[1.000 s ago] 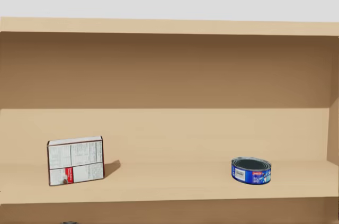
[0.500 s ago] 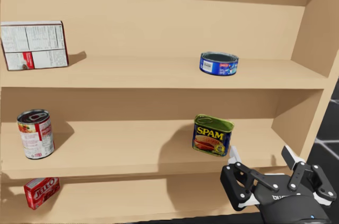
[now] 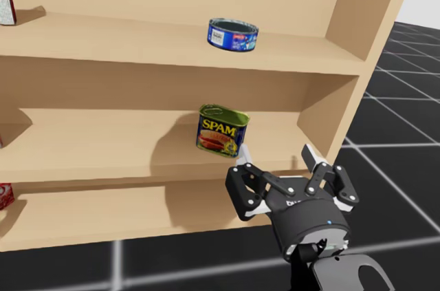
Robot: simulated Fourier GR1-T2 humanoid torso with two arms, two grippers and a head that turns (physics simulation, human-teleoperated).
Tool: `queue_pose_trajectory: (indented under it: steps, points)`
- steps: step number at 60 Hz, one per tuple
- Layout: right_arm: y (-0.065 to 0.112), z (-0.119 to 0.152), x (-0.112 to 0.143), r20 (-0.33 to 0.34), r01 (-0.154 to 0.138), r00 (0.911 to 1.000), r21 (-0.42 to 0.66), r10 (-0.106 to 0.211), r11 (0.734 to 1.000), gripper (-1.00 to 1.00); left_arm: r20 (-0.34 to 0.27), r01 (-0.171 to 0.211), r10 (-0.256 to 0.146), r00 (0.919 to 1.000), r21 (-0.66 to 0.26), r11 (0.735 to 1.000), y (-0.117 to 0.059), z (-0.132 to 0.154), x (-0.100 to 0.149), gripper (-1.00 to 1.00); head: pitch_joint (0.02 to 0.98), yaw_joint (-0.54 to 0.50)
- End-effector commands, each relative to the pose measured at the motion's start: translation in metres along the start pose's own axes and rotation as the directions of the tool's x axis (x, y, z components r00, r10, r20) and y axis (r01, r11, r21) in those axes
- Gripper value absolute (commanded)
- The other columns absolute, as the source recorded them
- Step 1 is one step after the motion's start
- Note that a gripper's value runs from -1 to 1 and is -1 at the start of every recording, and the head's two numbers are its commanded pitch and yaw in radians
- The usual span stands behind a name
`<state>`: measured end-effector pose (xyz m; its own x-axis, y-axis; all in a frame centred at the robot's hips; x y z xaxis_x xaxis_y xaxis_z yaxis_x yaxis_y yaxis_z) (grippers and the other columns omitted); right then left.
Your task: Look through the shelves, find the meat can, and take it.
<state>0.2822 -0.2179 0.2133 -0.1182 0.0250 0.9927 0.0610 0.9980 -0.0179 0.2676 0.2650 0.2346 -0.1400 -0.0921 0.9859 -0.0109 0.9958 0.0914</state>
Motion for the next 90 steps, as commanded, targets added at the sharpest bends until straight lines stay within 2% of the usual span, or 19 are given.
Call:
queue_pose_trajectory:
  steps: [1,4,6,8,13,23,27,29,34,36,43,47,50,59,60,64,68,83,90]
  points:
    - [0.007,0.001,0.004,-0.026,0.030,0.9992,0.017,-0.030,0.999,-1.00,-0.003,-0.001,0.001,1.0000,-0.003,1.000,-0.002,0.000,-0.001,-1.00,0.554,-0.29]
    - [0.013,0.003,0.009,-0.038,0.044,0.9984,0.031,-0.043,0.999,-1.00,-0.006,-0.001,0.001,1.0000,-0.006,1.000,-0.002,-0.001,-0.001,-1.00,0.552,-0.29]
    - [0.015,0.003,0.011,-0.043,0.040,0.9983,0.026,-0.039,0.999,-1.00,-0.008,-0.001,0.001,1.0000,-0.007,1.000,-0.002,-0.001,-0.001,-1.00,0.552,-0.29]
    - [0.022,0.004,0.014,-0.047,0.014,0.9988,0.019,-0.013,1.000,-1.00,-0.009,0.000,0.000,1.0000,-0.009,1.000,-0.003,-0.001,-0.001,-1.00,0.554,-0.29]
    - [0.033,0.005,0.019,-0.065,-0.007,0.9979,0.018,0.008,1.000,-1.00,-0.008,0.000,0.000,1.0000,-0.013,1.000,-0.004,-0.001,-0.001,-1.00,0.553,-0.29]
    - [0.060,0.000,0.031,-0.106,0.006,0.9943,-0.021,-0.008,1.000,-1.00,-0.010,0.006,-0.006,0.9999,-0.016,1.000,-0.004,-0.001,-0.002,-1.00,0.544,-0.29]
    - [0.067,-0.004,0.032,-0.122,-0.017,0.9925,-0.061,0.010,0.998,-1.00,-0.009,0.006,-0.006,0.9999,-0.016,1.000,-0.004,-0.001,-0.001,-1.00,0.544,-0.29]
    - [0.070,-0.006,0.032,-0.124,-0.014,0.9923,-0.078,0.004,0.997,-1.00,-0.009,0.007,-0.007,0.9999,-0.016,1.000,-0.004,-0.001,-0.001,-1.00,0.543,-0.29]
    - [0.079,-0.011,0.031,-0.116,-0.051,0.9926,-0.122,0.037,0.991,-1.00,-0.012,0.012,-0.012,0.9998,-0.020,1.000,-0.004,0.000,-0.001,-1.00,0.545,-0.29]
    - [0.083,-0.015,0.029,-0.094,-0.090,0.9928,-0.180,0.074,0.979,-1.00,-0.015,0.020,-0.021,0.9997,-0.026,0.999,-0.005,0.000,-0.002,-1.00,0.547,-0.29]
    - [0.090,-0.027,0.022,-0.114,-0.132,0.9878,-0.258,0.106,0.957,-1.00,-0.015,0.022,-0.022,0.9996,-0.029,0.999,-0.005,0.000,-0.002,-1.00,0.551,-0.29]
    - [0.093,-0.033,0.019,-0.135,-0.133,0.9859,-0.266,0.100,0.955,-1.00,-0.015,0.022,-0.023,0.9996,-0.028,0.999,-0.005,0.000,-0.001,-1.00,0.550,-0.29]
    - [0.095,-0.037,0.017,-0.136,-0.142,0.9847,-0.270,0.109,0.952,-1.00,-0.015,0.023,-0.023,0.9996,-0.028,0.999,-0.005,0.001,-0.001,-1.00,0.549,-0.29]
    - [0.102,-0.054,0.013,-0.182,-0.140,0.9794,-0.297,0.089,0.945,-1.00,-0.013,0.025,-0.026,0.9996,-0.025,0.999,-0.004,0.001,-0.001,-1.00,0.549,-0.29]
    - [0.104,-0.057,0.013,-0.182,-0.133,0.9801,-0.313,0.078,0.940,-1.00,-0.013,0.026,-0.026,0.9996,-0.024,0.999,-0.004,0.001,-0.001,-1.00,0.548,-0.29]
    - [0.107,-0.062,0.012,-0.182,-0.140,0.9795,-0.310,0.086,0.940,-1.00,-0.013,0.027,-0.027,0.9996,-0.022,0.999,-0.004,0.001,-0.001,-1.00,0.548,-0.29]
    - [0.111,-0.068,0.012,-0.185,-0.123,0.9804,-0.309,0.067,0.943,-1.00,-0.011,0.031,-0.031,0.9995,-0.016,0.999,-0.003,0.001,0.000,-1.00,0.548,-0.29]
    - [0.112,-0.093,0.005,-0.230,-0.164,0.9694,-0.342,0.087,0.925,-1.00,-0.012,0.036,-0.036,0.9993,-0.008,0.999,0.000,0.001,0.001,-1.00,0.552,-0.29]
    - [0.108,-0.103,-0.001,-0.244,-0.173,0.9661,-0.365,0.085,0.915,-1.00,-0.013,0.038,-0.038,0.9992,-0.009,0.999,0.000,0.001,0.000,-1.00,0.553,-0.29]
